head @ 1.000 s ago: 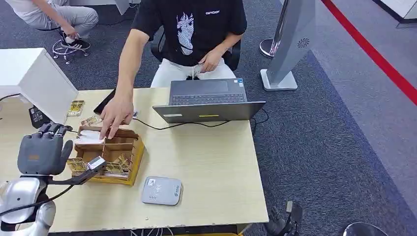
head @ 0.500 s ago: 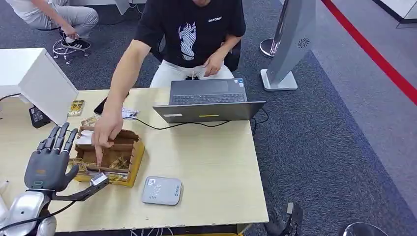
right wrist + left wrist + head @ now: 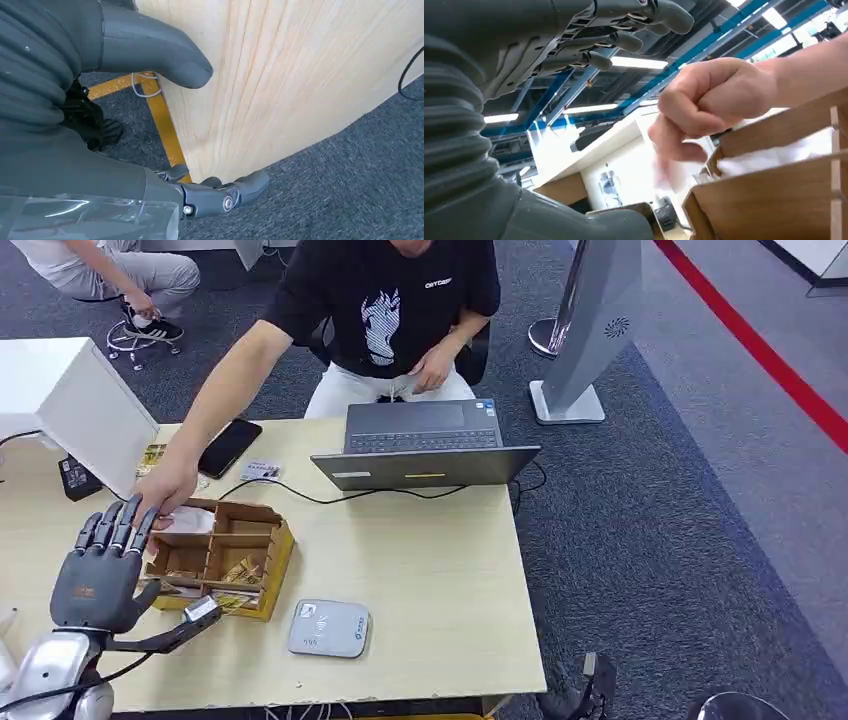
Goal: Pass the card to the sensor for recognition and then transmit it.
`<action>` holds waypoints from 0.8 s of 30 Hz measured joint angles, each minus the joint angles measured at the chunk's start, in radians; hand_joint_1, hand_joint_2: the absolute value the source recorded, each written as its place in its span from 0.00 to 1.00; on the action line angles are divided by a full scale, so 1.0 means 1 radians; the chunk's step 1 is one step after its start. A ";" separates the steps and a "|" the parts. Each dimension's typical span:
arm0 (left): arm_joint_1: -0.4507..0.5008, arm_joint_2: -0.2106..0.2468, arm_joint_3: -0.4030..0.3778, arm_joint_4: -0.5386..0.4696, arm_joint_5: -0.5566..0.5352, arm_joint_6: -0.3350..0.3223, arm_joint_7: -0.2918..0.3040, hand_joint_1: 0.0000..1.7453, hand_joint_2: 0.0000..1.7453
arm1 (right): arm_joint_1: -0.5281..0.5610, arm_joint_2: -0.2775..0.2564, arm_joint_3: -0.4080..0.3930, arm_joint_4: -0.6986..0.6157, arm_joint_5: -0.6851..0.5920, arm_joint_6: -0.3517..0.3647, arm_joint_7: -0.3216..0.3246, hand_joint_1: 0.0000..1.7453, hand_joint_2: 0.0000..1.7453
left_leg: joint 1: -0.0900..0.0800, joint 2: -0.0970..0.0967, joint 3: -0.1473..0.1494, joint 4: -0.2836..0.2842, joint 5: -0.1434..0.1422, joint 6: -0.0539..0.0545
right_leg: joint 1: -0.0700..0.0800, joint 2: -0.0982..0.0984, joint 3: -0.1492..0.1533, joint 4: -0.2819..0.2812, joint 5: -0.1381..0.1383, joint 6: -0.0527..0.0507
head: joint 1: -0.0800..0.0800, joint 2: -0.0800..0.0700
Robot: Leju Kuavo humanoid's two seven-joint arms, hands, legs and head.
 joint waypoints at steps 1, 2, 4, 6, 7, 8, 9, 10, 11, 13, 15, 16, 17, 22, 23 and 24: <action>0.003 0.003 0.000 -0.002 0.007 -0.003 0.000 0.00 1.00 | 0.001 0.000 0.000 0.000 0.000 0.000 0.000 0.00 1.00 | 0.000 0.000 0.000 0.000 0.000 0.000 | 0.000 0.000 0.000 0.000 0.000 0.000 | 0.000 0.000; 0.006 0.008 0.000 -0.006 0.013 -0.005 0.000 0.00 1.00 | 0.001 0.000 -0.001 0.000 0.000 0.000 -0.001 0.00 1.00 | 0.000 0.000 0.000 0.000 0.000 0.000 | 0.000 0.000 0.000 0.000 0.000 0.000 | 0.000 0.000; 0.011 0.015 0.002 -0.018 0.023 -0.008 0.000 0.00 1.00 | 0.002 -0.001 -0.001 0.001 0.000 0.000 -0.001 0.00 1.00 | 0.000 0.000 0.000 0.000 0.000 0.000 | 0.000 0.000 0.000 0.000 0.000 0.000 | 0.000 0.000; 0.012 0.022 0.010 -0.032 0.029 -0.011 0.000 0.00 1.00 | 0.003 -0.001 -0.002 0.001 -0.003 0.000 -0.001 0.00 1.00 | 0.000 0.000 0.000 0.000 0.000 0.000 | 0.000 0.000 0.000 0.000 0.000 0.000 | 0.000 0.000; 0.011 0.024 0.013 -0.037 0.032 -0.011 0.000 0.00 1.00 | 0.003 -0.001 -0.002 0.001 -0.003 0.000 -0.001 0.00 1.00 | 0.000 0.000 0.000 0.000 0.000 0.000 | 0.000 0.000 0.000 0.000 0.000 0.000 | 0.000 0.000; 0.011 0.027 0.016 -0.042 0.034 -0.012 0.000 0.00 1.00 | 0.003 -0.001 -0.002 0.001 -0.003 0.000 -0.001 0.00 1.00 | 0.000 0.000 0.000 0.000 0.000 0.000 | 0.000 0.000 0.000 0.000 0.000 0.000 | 0.000 0.000; 0.011 0.031 0.019 -0.046 0.034 -0.014 0.000 0.00 1.00 | 0.003 -0.001 -0.002 0.001 -0.003 0.000 -0.001 0.00 1.00 | 0.000 0.000 0.000 0.000 0.000 0.000 | 0.000 0.000 0.000 0.000 0.000 0.000 | 0.000 0.000; 0.011 0.032 0.022 -0.048 0.034 -0.016 0.000 0.00 1.00 | 0.003 -0.001 -0.003 0.001 -0.003 0.000 -0.001 0.00 1.00 | 0.000 0.000 0.000 0.000 0.000 0.000 | 0.000 0.000 0.000 0.000 0.000 0.000 | 0.000 0.000; 0.011 0.033 0.030 -0.049 0.035 -0.016 0.000 0.00 1.00 | 0.003 -0.001 -0.003 0.001 -0.004 0.000 -0.001 0.00 1.00 | 0.000 0.000 0.000 0.000 0.000 0.000 | 0.000 0.000 0.000 0.000 0.000 0.000 | 0.000 0.000; 0.012 0.039 0.040 -0.049 0.036 -0.017 0.002 0.00 1.00 | 0.004 -0.001 -0.003 0.001 -0.005 0.001 -0.001 0.00 1.00 | 0.000 0.000 0.000 0.000 0.000 0.000 | 0.000 0.000 0.000 0.000 0.000 0.000 | 0.000 0.000; 0.012 0.046 0.054 -0.049 0.037 -0.017 0.003 0.00 1.00 | 0.005 -0.001 -0.003 0.001 -0.005 0.002 -0.002 0.00 1.00 | 0.000 0.000 0.000 0.000 0.000 0.000 | 0.000 0.000 0.000 0.000 0.000 0.000 | 0.000 0.000; 0.013 0.047 0.059 -0.049 0.038 -0.017 0.003 0.00 1.00 | 0.005 -0.001 -0.003 0.001 -0.006 0.002 -0.002 0.00 1.00 | 0.000 0.000 0.000 0.000 0.000 0.000 | 0.000 0.000 0.000 0.000 0.000 0.000 | 0.000 0.000; 0.013 0.048 0.062 -0.049 0.039 -0.017 0.003 0.00 1.00 | 0.005 -0.001 -0.003 0.001 -0.006 0.003 -0.002 0.00 1.00 | 0.000 0.000 0.000 0.000 0.000 0.000 | 0.000 0.000 0.000 0.000 0.000 0.000 | 0.000 0.000; 0.017 0.054 0.070 -0.049 0.037 -0.016 0.003 0.00 1.00 | 0.006 -0.002 -0.004 0.001 -0.019 0.011 -0.003 0.00 1.00 | 0.000 0.000 0.000 0.000 0.000 0.000 | 0.000 0.000 0.000 0.000 0.000 0.000 | 0.000 0.000; 0.020 0.056 0.072 -0.048 0.036 -0.016 0.002 0.00 1.00 | 0.007 -0.002 -0.005 0.001 -0.019 0.011 -0.003 0.00 1.00 | 0.000 0.000 0.000 0.000 0.000 0.000 | 0.000 0.000 0.000 0.000 0.000 0.000 | 0.000 0.000; 0.023 0.056 0.076 -0.048 0.036 -0.016 0.001 0.00 1.00 | 0.008 -0.002 -0.005 0.001 -0.020 0.011 -0.003 0.00 1.00 | 0.000 0.000 0.000 0.000 0.000 0.000 | 0.000 0.000 0.000 0.000 0.000 0.000 | 0.000 0.000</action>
